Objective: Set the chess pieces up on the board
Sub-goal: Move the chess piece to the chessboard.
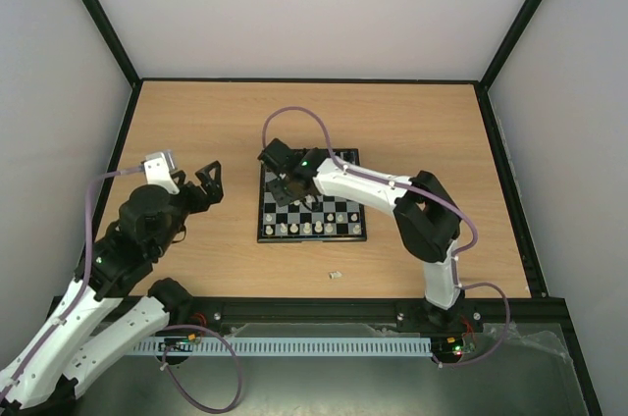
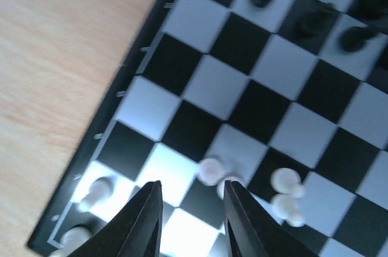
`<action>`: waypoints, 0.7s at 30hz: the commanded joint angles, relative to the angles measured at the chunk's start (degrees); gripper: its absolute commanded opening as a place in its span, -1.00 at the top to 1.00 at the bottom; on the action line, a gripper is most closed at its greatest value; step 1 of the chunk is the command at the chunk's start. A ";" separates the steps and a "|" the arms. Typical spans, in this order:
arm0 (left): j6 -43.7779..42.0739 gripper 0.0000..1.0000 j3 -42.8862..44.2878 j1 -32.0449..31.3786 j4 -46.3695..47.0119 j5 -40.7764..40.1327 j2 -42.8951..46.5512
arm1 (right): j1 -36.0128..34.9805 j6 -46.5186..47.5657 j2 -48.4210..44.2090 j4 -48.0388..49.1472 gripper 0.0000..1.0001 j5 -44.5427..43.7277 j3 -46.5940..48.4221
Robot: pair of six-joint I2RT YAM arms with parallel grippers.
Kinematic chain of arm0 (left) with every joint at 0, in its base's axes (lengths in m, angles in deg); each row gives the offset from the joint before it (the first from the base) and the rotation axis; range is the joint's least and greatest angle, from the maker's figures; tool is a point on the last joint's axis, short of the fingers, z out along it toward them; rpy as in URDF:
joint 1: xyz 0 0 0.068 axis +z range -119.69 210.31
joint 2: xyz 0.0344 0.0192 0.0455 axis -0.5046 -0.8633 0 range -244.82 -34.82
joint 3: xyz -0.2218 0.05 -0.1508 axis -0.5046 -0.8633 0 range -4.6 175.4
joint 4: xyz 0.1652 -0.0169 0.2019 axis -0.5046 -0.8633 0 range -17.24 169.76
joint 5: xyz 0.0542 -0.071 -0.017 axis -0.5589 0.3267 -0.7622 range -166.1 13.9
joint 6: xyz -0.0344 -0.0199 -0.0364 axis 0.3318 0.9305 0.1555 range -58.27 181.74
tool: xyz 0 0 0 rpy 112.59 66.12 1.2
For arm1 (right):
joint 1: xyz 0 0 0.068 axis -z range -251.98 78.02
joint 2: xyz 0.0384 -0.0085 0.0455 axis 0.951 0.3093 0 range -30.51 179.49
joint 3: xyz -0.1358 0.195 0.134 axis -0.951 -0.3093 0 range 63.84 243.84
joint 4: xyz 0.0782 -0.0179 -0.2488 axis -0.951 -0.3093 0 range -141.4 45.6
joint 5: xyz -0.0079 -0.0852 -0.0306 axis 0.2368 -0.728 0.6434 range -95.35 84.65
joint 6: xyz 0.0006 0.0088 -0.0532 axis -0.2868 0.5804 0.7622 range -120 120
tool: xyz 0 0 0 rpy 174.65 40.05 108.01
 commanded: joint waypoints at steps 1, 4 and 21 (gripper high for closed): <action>0.07 -0.99 0.82 0.06 -0.05 -0.11 -1.09 | 2.21 -0.15 -0.42 -3.12 0.43 -0.39 -1.72; -0.08 -0.99 0.67 0.11 0.19 0.17 -1.45 | 2.63 0.02 0.08 -2.63 0.49 0.30 -1.87; -0.41 -0.99 0.04 0.11 0.96 0.53 -2.81 | 2.78 1.04 4.38 -2.07 0.58 5.31 -0.04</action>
